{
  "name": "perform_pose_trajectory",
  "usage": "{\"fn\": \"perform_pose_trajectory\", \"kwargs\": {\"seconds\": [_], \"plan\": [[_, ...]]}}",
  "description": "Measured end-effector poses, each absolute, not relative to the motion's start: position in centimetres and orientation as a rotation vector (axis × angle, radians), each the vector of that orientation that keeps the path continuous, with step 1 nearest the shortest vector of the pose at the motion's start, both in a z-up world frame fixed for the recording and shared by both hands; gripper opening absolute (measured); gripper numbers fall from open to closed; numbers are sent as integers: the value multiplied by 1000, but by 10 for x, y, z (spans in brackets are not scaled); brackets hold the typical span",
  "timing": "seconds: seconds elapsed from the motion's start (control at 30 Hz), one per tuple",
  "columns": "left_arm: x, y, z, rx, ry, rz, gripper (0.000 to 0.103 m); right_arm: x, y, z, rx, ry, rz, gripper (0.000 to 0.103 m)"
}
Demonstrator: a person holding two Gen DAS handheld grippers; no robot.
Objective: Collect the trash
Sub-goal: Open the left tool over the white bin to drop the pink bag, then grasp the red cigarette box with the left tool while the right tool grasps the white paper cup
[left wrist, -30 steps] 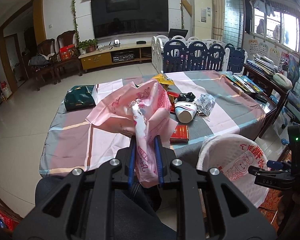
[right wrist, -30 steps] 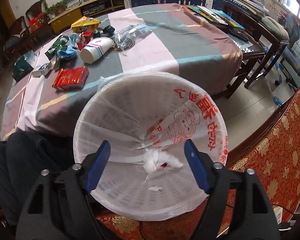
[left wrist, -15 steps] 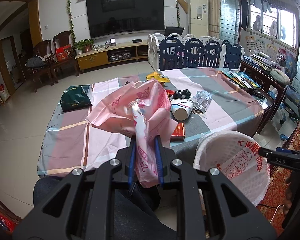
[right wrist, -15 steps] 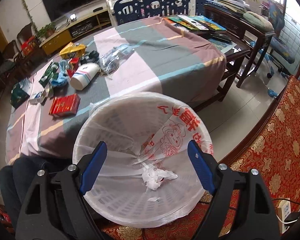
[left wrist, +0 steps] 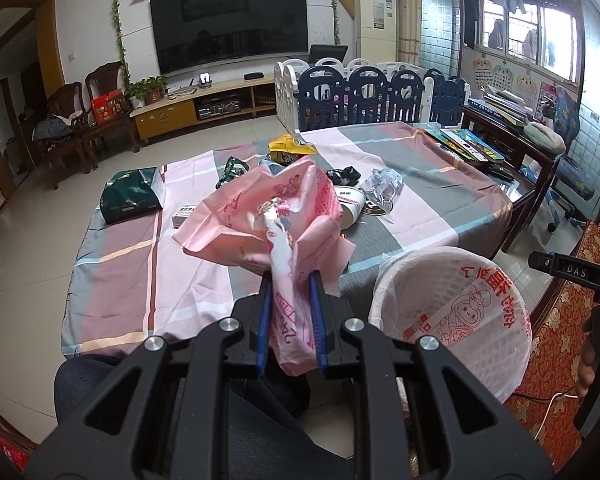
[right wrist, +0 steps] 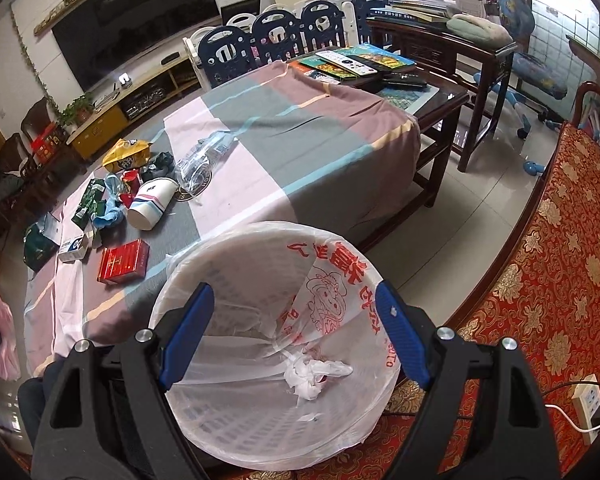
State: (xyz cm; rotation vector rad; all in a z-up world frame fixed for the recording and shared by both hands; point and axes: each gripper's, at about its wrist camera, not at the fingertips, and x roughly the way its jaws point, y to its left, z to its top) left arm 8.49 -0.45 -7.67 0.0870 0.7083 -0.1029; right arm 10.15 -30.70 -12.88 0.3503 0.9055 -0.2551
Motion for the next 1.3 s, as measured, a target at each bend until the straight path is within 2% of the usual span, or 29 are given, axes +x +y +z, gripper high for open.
{"fn": "perform_pose_trajectory", "kwargs": {"seconds": [0.2, 0.37, 0.47, 0.5, 0.53, 0.6, 0.83, 1.0, 1.13, 1.2, 1.27, 1.3], "plan": [[104, -21, -89, 28, 787, -354, 19, 99, -317, -122, 366, 875, -274, 81], [128, -66, -111, 31, 879, -623, 19, 91, -335, -112, 385, 831, -316, 81], [140, -93, -133, 3, 959, -741, 26, 89, -345, -114, 399, 830, -337, 81], [141, -101, -142, -3, 981, -751, 38, 88, -346, -116, 399, 832, -338, 81], [145, -107, -151, -15, 1019, -769, 61, 89, -347, -119, 398, 837, -339, 81], [150, -111, -163, -32, 1059, -752, 79, 92, -347, -126, 398, 851, -338, 81], [187, -53, -171, -39, 961, -424, 79, 108, -340, -159, 407, 924, -314, 81], [246, 7, -194, -193, 1038, -228, 78, 126, -323, -175, 388, 957, -274, 81], [278, 20, -216, -210, 1082, -175, 77, 143, -308, -180, 379, 977, -237, 81], [290, 17, -225, -218, 1106, -186, 71, 151, -301, -182, 381, 988, -220, 81], [302, 12, -233, -216, 1120, -187, 60, 157, -295, -184, 379, 995, -207, 81], [307, 10, -237, -219, 1128, -199, 51, 158, -293, -184, 378, 996, -203, 81]]}}
